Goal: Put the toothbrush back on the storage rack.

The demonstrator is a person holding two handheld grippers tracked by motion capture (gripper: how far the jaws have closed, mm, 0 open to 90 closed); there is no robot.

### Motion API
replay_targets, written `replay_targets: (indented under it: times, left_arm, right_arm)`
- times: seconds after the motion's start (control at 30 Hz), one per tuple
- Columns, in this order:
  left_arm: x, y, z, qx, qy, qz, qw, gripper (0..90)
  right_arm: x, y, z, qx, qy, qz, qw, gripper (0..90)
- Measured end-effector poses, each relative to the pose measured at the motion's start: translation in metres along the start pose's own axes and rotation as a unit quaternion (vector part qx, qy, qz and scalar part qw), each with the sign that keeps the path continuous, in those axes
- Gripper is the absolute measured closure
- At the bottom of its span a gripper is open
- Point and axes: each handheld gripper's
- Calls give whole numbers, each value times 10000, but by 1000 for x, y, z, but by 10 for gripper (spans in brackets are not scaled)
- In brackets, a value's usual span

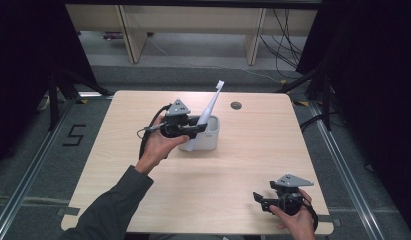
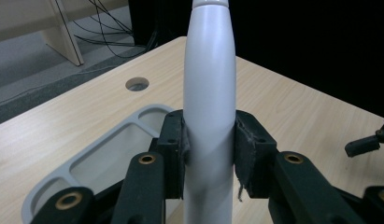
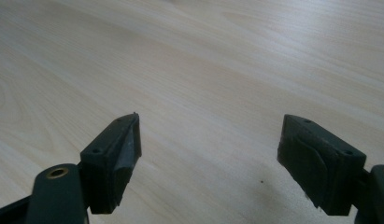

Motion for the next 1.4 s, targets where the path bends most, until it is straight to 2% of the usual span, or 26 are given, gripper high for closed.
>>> replay_targets:
  times: [0.27,0.43,0.63,0.67,0.7,0.93,1.4]
  left_arm:
    - [17,11,6,-24,-9,171,9999,663]
    - [25,15,6,-32,54,224,9997,663]
    - [37,22,2,-92,149,290,9994,663]
    - [37,22,2,-92,149,290,9994,663]
    - [39,23,1,-119,170,329,9992,663]
    - [47,30,-1,-162,235,488,9984,663]
    - [67,40,-12,-364,433,691,9960,663]
  right_arm:
    - [0,0,1,-5,3,22,10000,222]
    - [0,0,0,-9,8,22,10000,222]
    - [0,0,1,-19,8,22,10000,222]
    - [-1,0,-2,143,14,-28,9999,222]
    - [-1,0,-1,64,21,-5,10000,222]
    - [-1,0,0,1,-4,-24,10000,222]
    - [-2,0,-1,35,46,-38,10000,222]
Point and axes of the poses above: each handheld gripper's, and its own axes: x roughly forward along the jaws, y roughly out of its top, z roughly to its right, and after that the axes turned 1 degree about z, right-handed
